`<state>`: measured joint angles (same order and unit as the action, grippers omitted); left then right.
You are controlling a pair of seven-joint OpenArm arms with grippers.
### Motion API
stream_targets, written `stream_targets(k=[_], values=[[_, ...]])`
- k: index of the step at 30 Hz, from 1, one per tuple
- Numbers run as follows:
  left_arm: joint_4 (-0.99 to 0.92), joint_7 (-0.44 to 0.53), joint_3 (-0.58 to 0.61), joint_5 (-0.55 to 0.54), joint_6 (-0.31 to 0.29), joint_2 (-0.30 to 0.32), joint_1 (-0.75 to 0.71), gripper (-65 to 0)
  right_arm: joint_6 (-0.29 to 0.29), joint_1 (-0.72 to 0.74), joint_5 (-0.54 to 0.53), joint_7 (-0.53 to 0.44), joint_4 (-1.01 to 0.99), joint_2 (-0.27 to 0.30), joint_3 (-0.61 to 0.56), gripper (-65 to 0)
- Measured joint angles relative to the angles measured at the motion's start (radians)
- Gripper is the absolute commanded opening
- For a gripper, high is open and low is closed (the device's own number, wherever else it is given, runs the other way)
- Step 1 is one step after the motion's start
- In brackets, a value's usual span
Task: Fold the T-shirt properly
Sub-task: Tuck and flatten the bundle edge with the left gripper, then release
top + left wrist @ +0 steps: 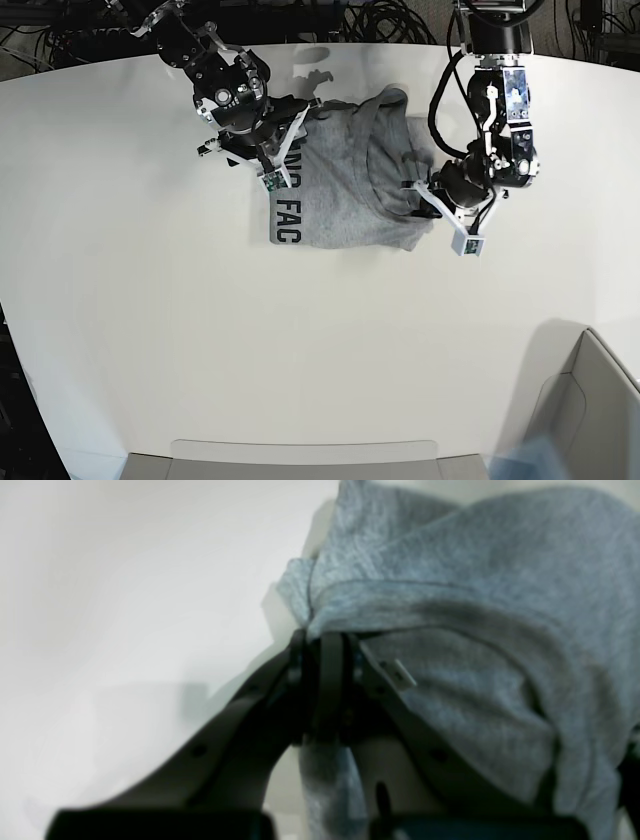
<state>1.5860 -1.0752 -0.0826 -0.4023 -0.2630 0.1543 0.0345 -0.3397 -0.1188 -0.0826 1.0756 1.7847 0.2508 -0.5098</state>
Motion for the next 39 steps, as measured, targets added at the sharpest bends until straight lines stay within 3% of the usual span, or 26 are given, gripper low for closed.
stream_targets(k=[7, 12, 19, 22, 29, 36, 39], values=[[-0.018, -0.027, -0.018, -0.008, -0.003, 0.016, 0.077, -65.0, 0.000, -0.004, -0.007, -0.005, 0.000, -0.002, -0.001, -35.7], [-0.170, -0.027, -0.012, -0.008, -0.005, 0.027, 0.158, -65.0, 0.001, -0.008, -0.008, -0.009, 0.000, -0.005, -0.001, -35.7], [-0.186, -0.028, -0.011, 0.013, 0.006, 0.035, 0.219, -43.2, 0.001, -0.014, -0.008, -0.014, 0.000, -0.005, -0.001, -35.7], [-0.100, -0.053, -0.011, 0.016, 0.005, 0.053, 0.206, -38.8, 0.001, -0.012, -0.009, -0.014, 0.000, -0.005, -0.001, -35.7], [0.062, -0.055, -0.019, 0.017, 0.005, 0.061, 0.131, -38.4, 0.003, 0.014, -0.003, 0.024, 0.001, -0.042, 0.002, -35.7], [0.011, -0.072, -0.012, 0.096, 0.004, 0.068, 0.150, -38.5, 0.003, 0.025, 0.000, 0.024, 0.000, -0.072, 0.002, -35.7], [-0.017, -0.076, 0.051, 0.132, 0.008, 0.082, 0.149, -38.7, 0.003, 0.024, 0.000, 0.024, 0.000, -0.073, 0.001, -35.7]])
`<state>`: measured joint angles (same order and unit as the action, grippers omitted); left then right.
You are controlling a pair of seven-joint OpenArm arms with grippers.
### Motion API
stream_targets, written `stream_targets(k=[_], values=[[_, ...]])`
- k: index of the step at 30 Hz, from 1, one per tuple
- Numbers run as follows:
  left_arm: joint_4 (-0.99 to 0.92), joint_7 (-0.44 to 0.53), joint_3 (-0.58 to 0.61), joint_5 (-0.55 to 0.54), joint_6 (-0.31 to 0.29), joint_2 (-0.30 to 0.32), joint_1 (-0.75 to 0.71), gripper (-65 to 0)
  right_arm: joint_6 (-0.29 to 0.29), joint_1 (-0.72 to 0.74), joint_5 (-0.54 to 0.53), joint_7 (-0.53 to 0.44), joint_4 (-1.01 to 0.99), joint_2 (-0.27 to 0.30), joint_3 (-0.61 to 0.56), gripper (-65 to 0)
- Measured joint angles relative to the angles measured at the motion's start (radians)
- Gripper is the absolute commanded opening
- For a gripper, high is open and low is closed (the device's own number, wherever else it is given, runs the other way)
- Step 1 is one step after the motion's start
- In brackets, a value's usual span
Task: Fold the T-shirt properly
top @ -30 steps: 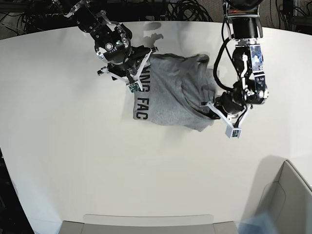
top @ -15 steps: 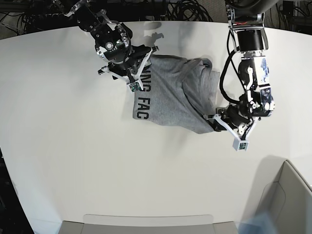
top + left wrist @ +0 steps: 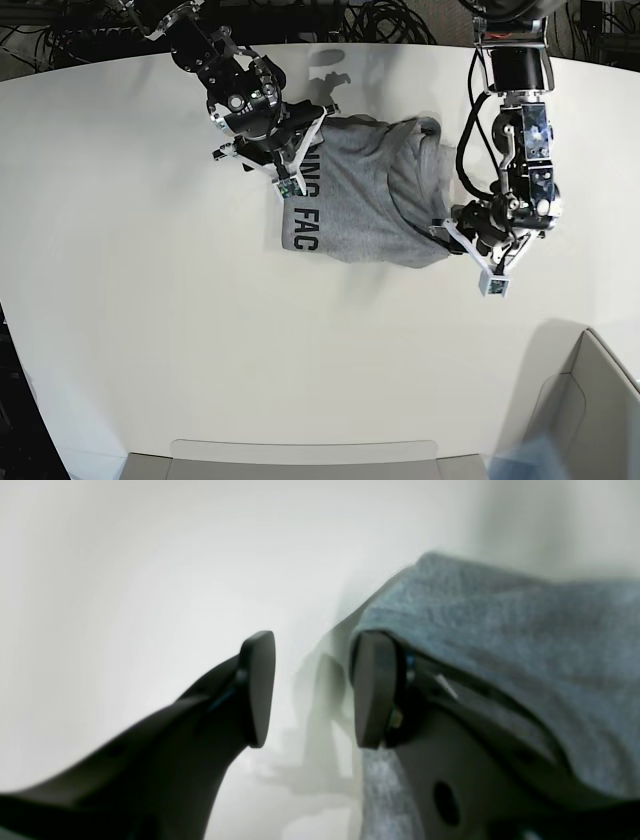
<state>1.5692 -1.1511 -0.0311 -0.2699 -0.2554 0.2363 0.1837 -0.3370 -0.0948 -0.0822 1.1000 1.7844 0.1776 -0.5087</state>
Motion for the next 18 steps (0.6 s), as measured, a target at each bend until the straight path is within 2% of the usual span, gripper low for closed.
stream_targets(k=[5, 8, 10, 15, 18], values=[[-0.001, -0.046, 0.124, 0.058, -0.003, 0.028, 0.032, -38.5, 0.000, -0.003, 0.000, 0.002, 0.000, 0.006, 0.000, -35.7], [-0.001, -0.065, 0.127, 0.087, -0.003, 0.032, 0.022, -38.4, 0.000, -0.004, 0.000, 0.002, 0.000, 0.005, 0.000, -35.7], [-0.001, -0.072, 0.080, 0.093, -0.007, 0.027, 0.017, -38.4, 0.001, -0.005, -0.001, 0.002, 0.000, 0.004, 0.000, -35.7], [0.077, -0.060, -0.135, 0.106, -0.003, 0.012, 0.024, -38.4, 0.000, 0.001, -0.002, 0.006, 0.056, 0.003, 0.000, -35.7], [0.168, -0.064, -0.178, 0.112, -0.003, -0.002, 0.018, -38.5, 0.001, 0.005, -0.005, 0.003, 0.093, -0.002, 0.001, -35.7]])
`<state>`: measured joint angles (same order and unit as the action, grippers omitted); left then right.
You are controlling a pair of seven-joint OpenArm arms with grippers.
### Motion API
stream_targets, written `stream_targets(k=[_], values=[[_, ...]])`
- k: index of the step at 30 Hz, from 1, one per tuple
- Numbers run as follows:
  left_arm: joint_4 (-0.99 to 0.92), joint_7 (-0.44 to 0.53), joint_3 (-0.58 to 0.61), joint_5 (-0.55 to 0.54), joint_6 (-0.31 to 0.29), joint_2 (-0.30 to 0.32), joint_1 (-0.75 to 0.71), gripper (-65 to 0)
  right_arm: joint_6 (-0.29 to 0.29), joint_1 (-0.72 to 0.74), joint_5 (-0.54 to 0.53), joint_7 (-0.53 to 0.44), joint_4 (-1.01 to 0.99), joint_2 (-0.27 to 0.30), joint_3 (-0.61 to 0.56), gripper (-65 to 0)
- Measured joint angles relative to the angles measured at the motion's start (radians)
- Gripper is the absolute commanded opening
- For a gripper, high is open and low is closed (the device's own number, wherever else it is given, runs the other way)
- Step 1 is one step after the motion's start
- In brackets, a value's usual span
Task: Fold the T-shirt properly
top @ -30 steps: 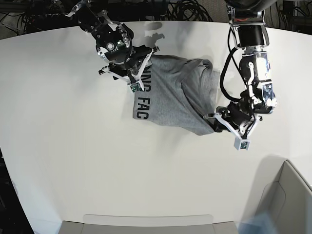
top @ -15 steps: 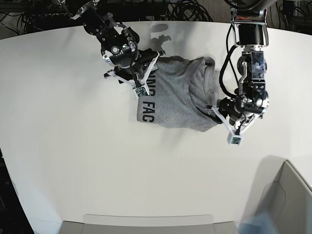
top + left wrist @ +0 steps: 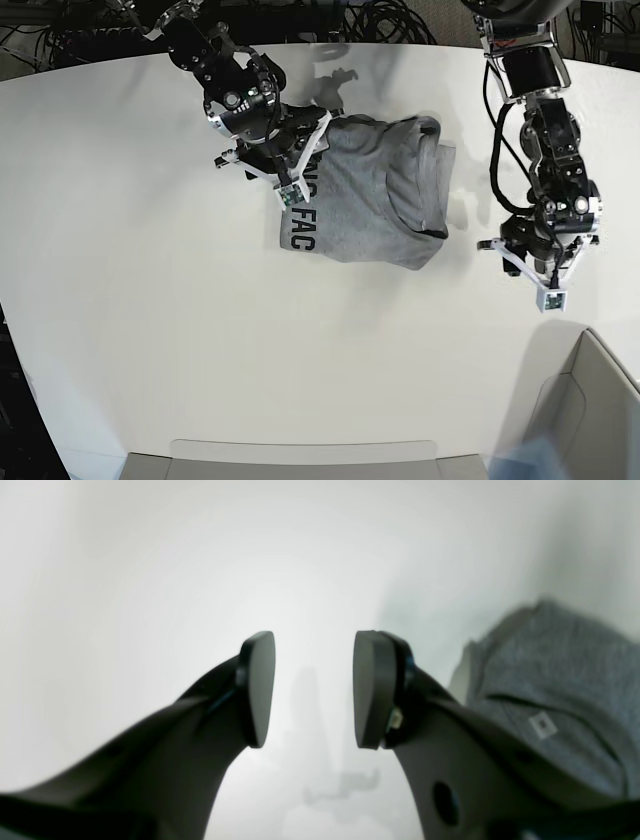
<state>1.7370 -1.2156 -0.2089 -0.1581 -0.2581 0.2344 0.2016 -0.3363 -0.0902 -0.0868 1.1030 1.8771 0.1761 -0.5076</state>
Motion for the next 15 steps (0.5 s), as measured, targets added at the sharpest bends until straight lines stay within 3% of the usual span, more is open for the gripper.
stream_targets(k=[6, 8, 11, 14, 15], values=[[0.179, 0.026, 0.009, -0.026, -0.008, -0.024, -0.158, -40.7, 0.000, 0.004, -0.008, 0.004, 0.069, -0.003, 0.068, -35.8], [0.195, 0.091, 0.003, -0.019, -0.001, -0.016, -0.237, -47.0, 0.000, 0.004, -0.010, 0.003, 0.074, -0.002, 0.136, -37.1], [0.204, 0.214, -0.006, -0.003, 0.003, -0.009, -0.331, -62.5, 0.004, -0.002, 0.005, 0.003, 0.074, 0.011, 0.236, -44.9], [0.207, 0.270, -0.078, -0.027, -0.010, -0.019, -0.397, -65.0, 0.112, -0.035, 0.007, 0.001, 0.087, 0.032, 0.301, -54.7], [0.207, 0.276, -0.117, -0.021, -0.007, -0.031, -0.414, -65.0, 0.174, -0.061, 0.003, 0.006, 0.101, 0.034, 0.329, -58.4]])
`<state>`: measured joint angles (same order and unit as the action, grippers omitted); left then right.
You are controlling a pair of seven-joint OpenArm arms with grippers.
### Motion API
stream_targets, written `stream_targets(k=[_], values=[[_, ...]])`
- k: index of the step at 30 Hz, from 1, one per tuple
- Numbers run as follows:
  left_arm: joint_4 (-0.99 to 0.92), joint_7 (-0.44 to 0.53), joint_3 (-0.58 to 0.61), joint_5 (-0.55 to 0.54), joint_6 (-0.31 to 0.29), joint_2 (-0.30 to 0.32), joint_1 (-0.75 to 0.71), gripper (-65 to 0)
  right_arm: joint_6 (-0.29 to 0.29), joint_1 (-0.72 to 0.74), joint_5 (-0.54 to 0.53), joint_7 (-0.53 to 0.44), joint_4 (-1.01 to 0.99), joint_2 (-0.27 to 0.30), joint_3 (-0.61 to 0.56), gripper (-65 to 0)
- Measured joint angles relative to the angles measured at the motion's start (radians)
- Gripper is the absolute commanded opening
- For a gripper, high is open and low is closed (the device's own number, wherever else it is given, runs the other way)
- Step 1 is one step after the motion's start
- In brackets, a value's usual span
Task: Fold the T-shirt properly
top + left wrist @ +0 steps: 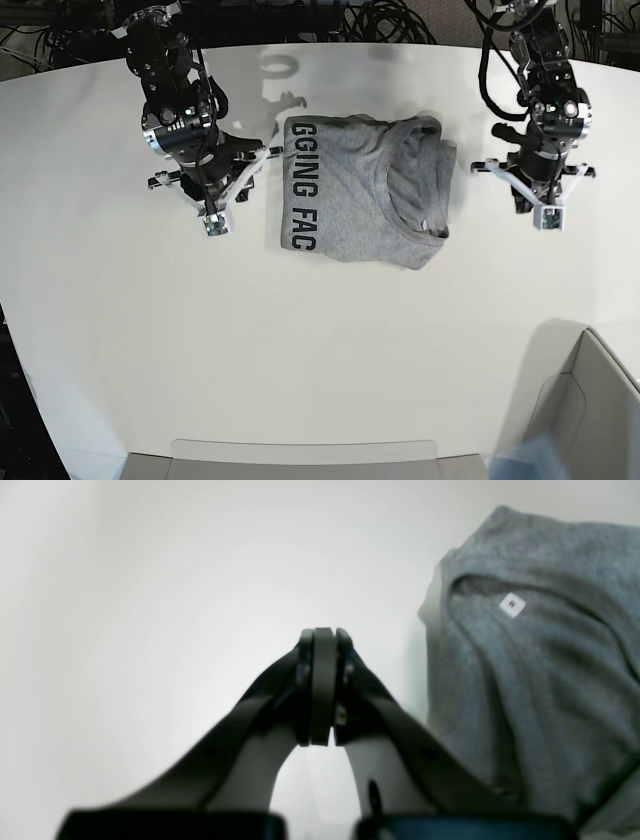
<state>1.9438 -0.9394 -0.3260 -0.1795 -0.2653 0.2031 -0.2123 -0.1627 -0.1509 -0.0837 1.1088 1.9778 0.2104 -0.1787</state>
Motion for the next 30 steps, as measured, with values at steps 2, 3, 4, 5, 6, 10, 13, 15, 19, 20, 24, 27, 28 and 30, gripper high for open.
stream_targets(k=[2, 3, 4, 5, 6, 10, 13, 15, 19, 20, 24, 27, 28, 30], values=[[0.000, -0.002, -0.063, 0.016, 0.007, -0.003, -0.030, -65.0, 0.054, -0.063, 0.007, 0.003, 0.049, -0.009, 0.067, -65.0], [0.000, 0.001, -0.086, 0.014, 0.007, -0.001, -0.041, -65.0, 0.082, -0.085, 0.007, 0.000, 0.067, -0.020, 0.092, -65.0], [0.000, 0.002, -0.105, 0.014, 0.006, 0.002, -0.055, -65.0, 0.103, -0.106, 0.005, -0.004, 0.075, -0.030, 0.113, -65.0], [0.000, 0.003, -0.118, 0.014, 0.007, 0.002, -0.074, -65.0, 0.133, -0.124, 0.006, -0.006, 0.076, -0.034, 0.124, -65.0], [0.001, 0.003, -0.129, 0.011, 0.006, -0.002, -0.097, -65.0, 0.172, -0.145, -0.002, 0.000, 0.074, -0.034, 0.133, -65.0], [0.001, 0.005, -0.132, -0.002, -0.003, -0.005, -0.196, -65.0, 0.290, -0.263, 0.012, -0.004, 0.073, -0.034, 0.187, -65.0], [0.002, 0.059, -0.134, -0.002, 0.004, -0.005, -0.273, -65.0, 0.301, -0.348, 0.010, -0.001, 0.072, -0.037, 0.198, -65.0], [0.003, 0.081, -0.133, -0.001, 0.000, -0.004, -0.334, -65.0, 0.301, -0.397, 0.008, -0.007, 0.072, -0.038, 0.199, -65.0], [0.003, 0.097, -0.133, 0.000, 0.000, -0.005, -0.443, -65.0, 0.301, -0.494, 0.009, -0.008, 0.072, -0.037, 0.202, -65.0], [0.003, 0.113, -0.133, 0.000, 0.000, -0.004, -0.473, -65.0, 0.300, -0.519, 0.009, -0.010, 0.072, -0.038, 0.202, -65.0], [0.004, 0.208, -0.133, -0.002, 0.000, -0.005, -0.601, -65.0, 0.301, -0.642, 0.005, -0.122, 0.077, -0.061, 0.249, -65.0], [0.003, 0.266, -0.133, 0.003, 0.003, -0.032, -0.683, -65.0, 0.301, -0.753, 0.010, -0.217, 0.077, -0.124, 0.325, -65.0], [0.003, 0.280, -0.133, 0.003, 0.000, -0.036, -0.707, -65.0, 0.302, -0.785, 0.006, -0.257, 0.076, -0.138, 0.349, -65.0], [-0.002, 0.290, -0.126, -0.004, -0.011, -0.032, -0.749, -65.0, 0.303, -0.837, 0.011, -0.286, 0.076, -0.148, 0.383, -65.0]])
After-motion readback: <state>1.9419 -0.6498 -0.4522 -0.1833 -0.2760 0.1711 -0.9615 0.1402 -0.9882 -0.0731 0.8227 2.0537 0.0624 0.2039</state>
